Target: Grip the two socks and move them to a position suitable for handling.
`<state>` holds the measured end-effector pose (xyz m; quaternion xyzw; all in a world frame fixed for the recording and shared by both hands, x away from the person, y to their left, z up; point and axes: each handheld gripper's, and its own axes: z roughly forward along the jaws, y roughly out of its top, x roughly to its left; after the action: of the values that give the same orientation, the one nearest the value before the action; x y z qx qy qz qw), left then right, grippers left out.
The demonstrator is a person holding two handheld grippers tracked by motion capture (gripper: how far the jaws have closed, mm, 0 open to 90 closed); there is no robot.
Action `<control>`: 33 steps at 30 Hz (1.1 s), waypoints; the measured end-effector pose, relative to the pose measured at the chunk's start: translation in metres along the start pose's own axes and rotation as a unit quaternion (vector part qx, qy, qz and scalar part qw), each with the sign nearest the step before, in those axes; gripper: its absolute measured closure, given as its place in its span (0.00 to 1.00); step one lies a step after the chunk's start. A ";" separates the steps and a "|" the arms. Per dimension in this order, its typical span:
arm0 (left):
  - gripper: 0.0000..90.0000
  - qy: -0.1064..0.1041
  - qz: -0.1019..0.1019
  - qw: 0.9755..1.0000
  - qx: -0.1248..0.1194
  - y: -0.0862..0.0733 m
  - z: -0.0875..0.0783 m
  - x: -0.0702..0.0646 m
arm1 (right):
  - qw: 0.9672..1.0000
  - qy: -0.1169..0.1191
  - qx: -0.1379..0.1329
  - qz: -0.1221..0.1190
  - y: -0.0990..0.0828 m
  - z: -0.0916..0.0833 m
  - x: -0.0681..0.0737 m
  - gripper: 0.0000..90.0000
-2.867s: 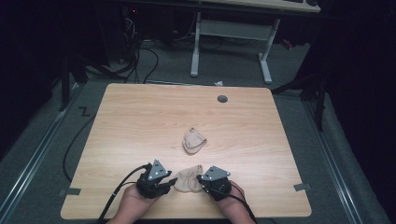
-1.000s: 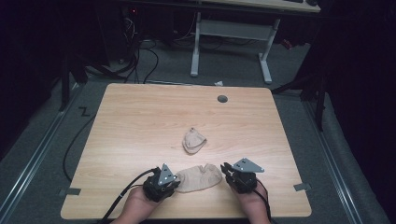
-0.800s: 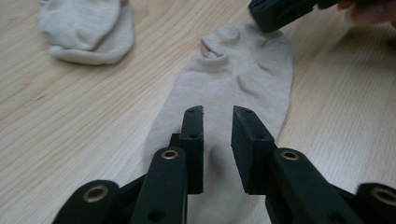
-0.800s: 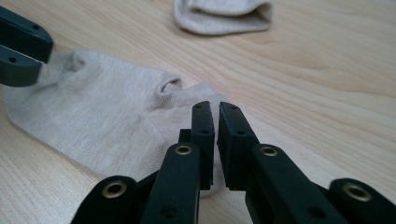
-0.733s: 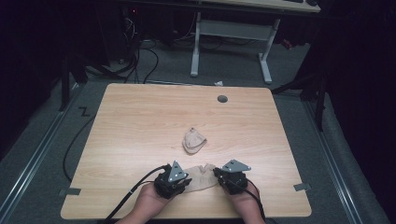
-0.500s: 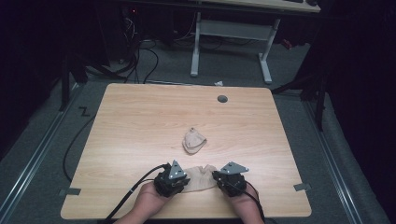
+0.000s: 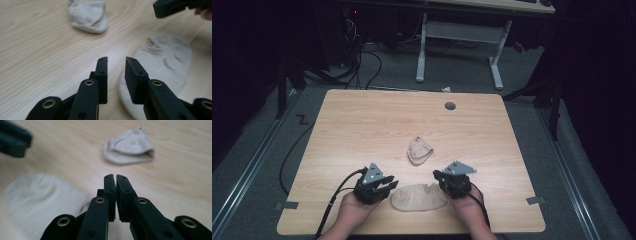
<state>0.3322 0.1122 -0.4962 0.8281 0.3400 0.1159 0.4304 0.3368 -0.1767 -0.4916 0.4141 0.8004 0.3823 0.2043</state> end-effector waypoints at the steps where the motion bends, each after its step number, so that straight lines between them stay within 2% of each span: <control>1: 0.80 0.000 0.000 1.000 0.000 0.000 0.000 0.000 | 1.000 0.000 0.000 0.000 0.000 0.000 0.000 0.97; 2: 0.80 0.006 0.000 1.000 0.001 -0.001 0.000 0.003 | 1.000 -0.006 0.005 0.000 0.008 0.010 -0.004 0.97; 3: 0.79 0.010 -0.002 1.000 0.003 -0.003 0.000 0.007 | 1.000 -0.020 0.017 -0.001 0.026 0.030 -0.012 0.98; 7: 0.77 0.015 -0.018 1.000 0.006 -0.006 0.002 0.017 | 0.999 -0.032 0.033 0.000 0.051 0.063 -0.023 0.97; 8: 0.77 0.015 -0.016 1.000 0.009 -0.006 0.003 0.018 | 0.999 -0.035 0.036 -0.002 0.055 0.071 -0.025 0.97; 9: 0.76 0.016 -0.017 1.000 0.010 -0.007 0.003 0.018 | 0.998 -0.035 0.043 -0.001 0.058 0.078 -0.027 0.97; 10: 0.76 0.016 -0.017 1.000 0.010 -0.007 0.003 0.018 | 0.998 -0.035 0.043 -0.001 0.058 0.078 -0.027 0.97; 11: 0.75 0.017 -0.015 1.000 0.013 -0.007 0.004 0.018 | 0.997 -0.039 0.062 -0.004 0.061 0.091 -0.030 0.97; 12: 0.74 0.017 -0.015 1.000 0.013 -0.007 0.004 0.018 | 0.997 -0.039 0.062 -0.004 0.061 0.091 -0.030 0.97; 13: 0.74 0.016 -0.014 1.000 0.013 -0.007 0.004 0.018 | 0.996 -0.043 0.082 -0.005 0.059 0.102 -0.033 0.97; 15: 0.74 0.013 -0.013 1.000 0.010 -0.007 0.004 0.015 | 0.994 -0.042 0.098 -0.006 0.054 0.107 -0.034 0.97; 20: 0.74 0.012 -0.011 1.000 0.012 -0.007 0.005 0.015 | 0.994 -0.041 0.098 -0.014 0.044 0.096 -0.028 0.97; 21: 0.74 0.012 -0.011 1.000 0.011 -0.007 0.006 0.014 | 0.994 -0.040 0.098 -0.012 0.037 0.087 -0.023 0.96; 25: 0.75 0.011 -0.004 1.000 0.016 -0.007 0.010 0.012 | 0.995 -0.042 0.093 -0.008 0.023 0.070 -0.016 0.95; 26: 0.75 0.012 0.000 1.000 0.020 -0.006 0.013 0.010 | 0.994 -0.050 0.094 0.000 0.016 0.061 -0.014 0.94; 28: 0.75 0.012 0.004 1.000 0.021 -0.005 0.014 0.008 | 0.995 -0.050 0.090 0.010 0.009 0.053 -0.012 0.94; 33: 0.75 0.011 0.012 1.000 0.022 -0.005 0.015 0.004 | 0.995 -0.047 0.081 0.017 -0.003 0.040 -0.007 0.92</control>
<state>0.3401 0.1075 -0.5090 0.8400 0.3375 0.1224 0.4068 0.3657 -0.1658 -0.5189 0.4607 0.8110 0.2993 0.2010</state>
